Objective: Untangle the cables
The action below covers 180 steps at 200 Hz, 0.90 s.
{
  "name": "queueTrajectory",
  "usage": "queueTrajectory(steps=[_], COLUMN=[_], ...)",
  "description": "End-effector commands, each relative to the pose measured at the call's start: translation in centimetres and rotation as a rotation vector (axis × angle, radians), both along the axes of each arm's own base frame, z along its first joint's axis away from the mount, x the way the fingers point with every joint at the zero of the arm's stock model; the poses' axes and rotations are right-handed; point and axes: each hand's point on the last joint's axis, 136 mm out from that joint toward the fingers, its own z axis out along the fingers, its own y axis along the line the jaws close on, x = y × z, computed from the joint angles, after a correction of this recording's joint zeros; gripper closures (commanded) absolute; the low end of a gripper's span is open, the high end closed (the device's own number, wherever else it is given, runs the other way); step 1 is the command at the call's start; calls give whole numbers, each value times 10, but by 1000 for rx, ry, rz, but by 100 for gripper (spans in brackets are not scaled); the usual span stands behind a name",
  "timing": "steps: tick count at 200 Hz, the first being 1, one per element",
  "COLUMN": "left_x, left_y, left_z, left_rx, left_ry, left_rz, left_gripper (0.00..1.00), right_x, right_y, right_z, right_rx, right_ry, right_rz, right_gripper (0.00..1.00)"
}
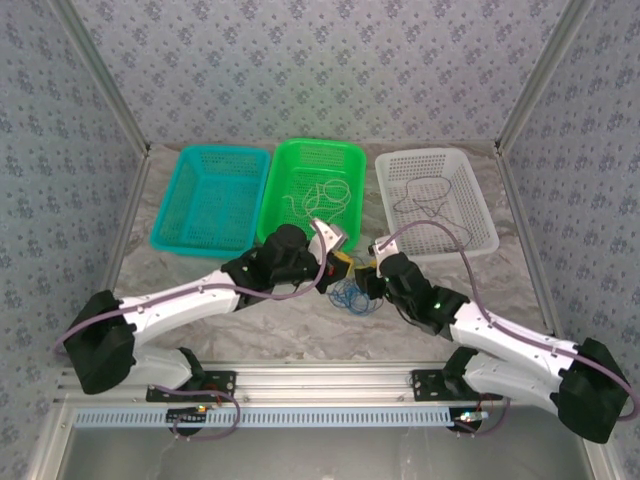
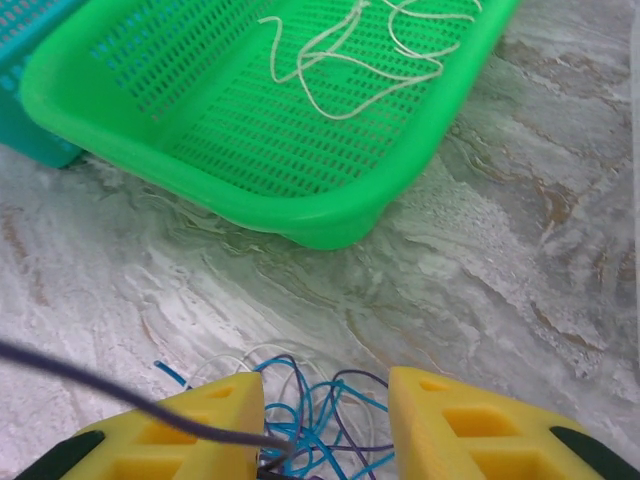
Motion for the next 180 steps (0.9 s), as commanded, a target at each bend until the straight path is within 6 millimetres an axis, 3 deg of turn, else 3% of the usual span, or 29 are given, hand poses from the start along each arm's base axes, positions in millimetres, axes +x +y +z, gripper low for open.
queueTrajectory(steps=[1,104,140,180], left_x=[-5,-14,-19,-19], left_y=[5,33,41,49], left_z=[38,126,157,168], left_rx=[-92,-222,-274,-268], left_ry=[-64,-265,-319,-355], left_rz=[4,32,39,57], left_gripper=[100,100,100,100], right_x=[4,-19,-24,-28], right_y=[-8,-26,-28,-34], right_z=[-3,-60,-69,-72], right_rx=[11,9,11,5], right_ry=[12,157,183,189], right_rz=[-80,-131,-132,-138], right_gripper=[60,62,63,63])
